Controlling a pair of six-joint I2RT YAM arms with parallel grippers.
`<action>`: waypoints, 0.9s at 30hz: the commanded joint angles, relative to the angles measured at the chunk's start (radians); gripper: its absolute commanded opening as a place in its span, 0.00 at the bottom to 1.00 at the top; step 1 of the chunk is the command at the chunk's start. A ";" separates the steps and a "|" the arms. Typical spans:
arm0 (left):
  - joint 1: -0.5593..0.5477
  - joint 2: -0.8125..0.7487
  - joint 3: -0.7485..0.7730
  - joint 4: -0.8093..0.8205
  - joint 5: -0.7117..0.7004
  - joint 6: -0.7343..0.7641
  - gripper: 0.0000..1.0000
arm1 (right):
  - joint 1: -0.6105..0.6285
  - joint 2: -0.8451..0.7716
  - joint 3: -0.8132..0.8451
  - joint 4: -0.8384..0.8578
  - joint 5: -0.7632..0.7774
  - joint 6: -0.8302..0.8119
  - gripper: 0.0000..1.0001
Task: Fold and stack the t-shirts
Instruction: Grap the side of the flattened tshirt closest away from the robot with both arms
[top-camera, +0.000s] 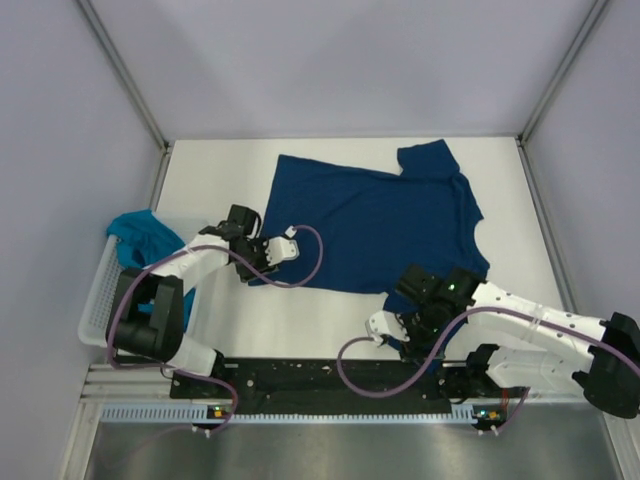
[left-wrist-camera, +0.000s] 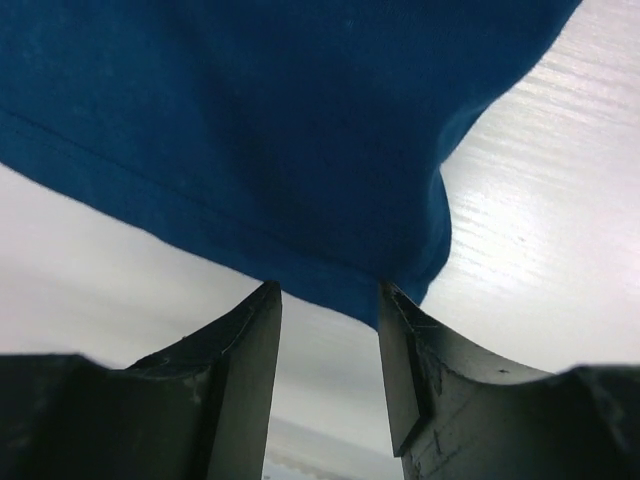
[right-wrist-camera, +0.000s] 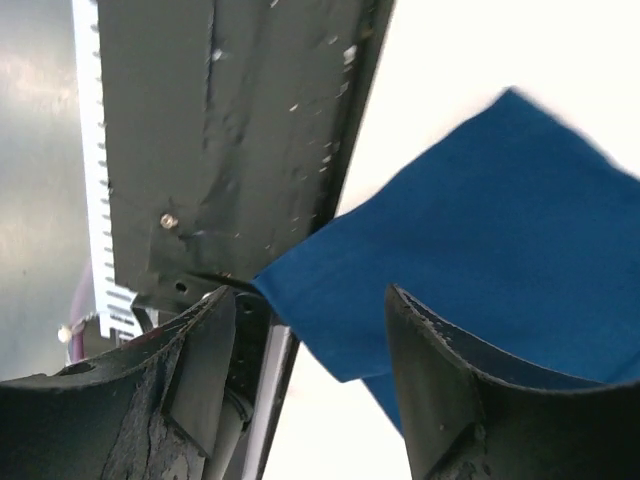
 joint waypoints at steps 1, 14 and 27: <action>-0.040 0.054 -0.004 0.066 -0.035 -0.028 0.47 | 0.046 -0.011 -0.045 -0.032 0.039 -0.082 0.61; -0.054 0.072 0.001 0.062 -0.077 -0.071 0.00 | 0.127 -0.017 -0.232 0.108 0.214 -0.107 0.63; -0.054 0.072 0.038 0.011 -0.117 -0.123 0.00 | 0.127 -0.042 -0.249 0.145 0.210 -0.092 0.00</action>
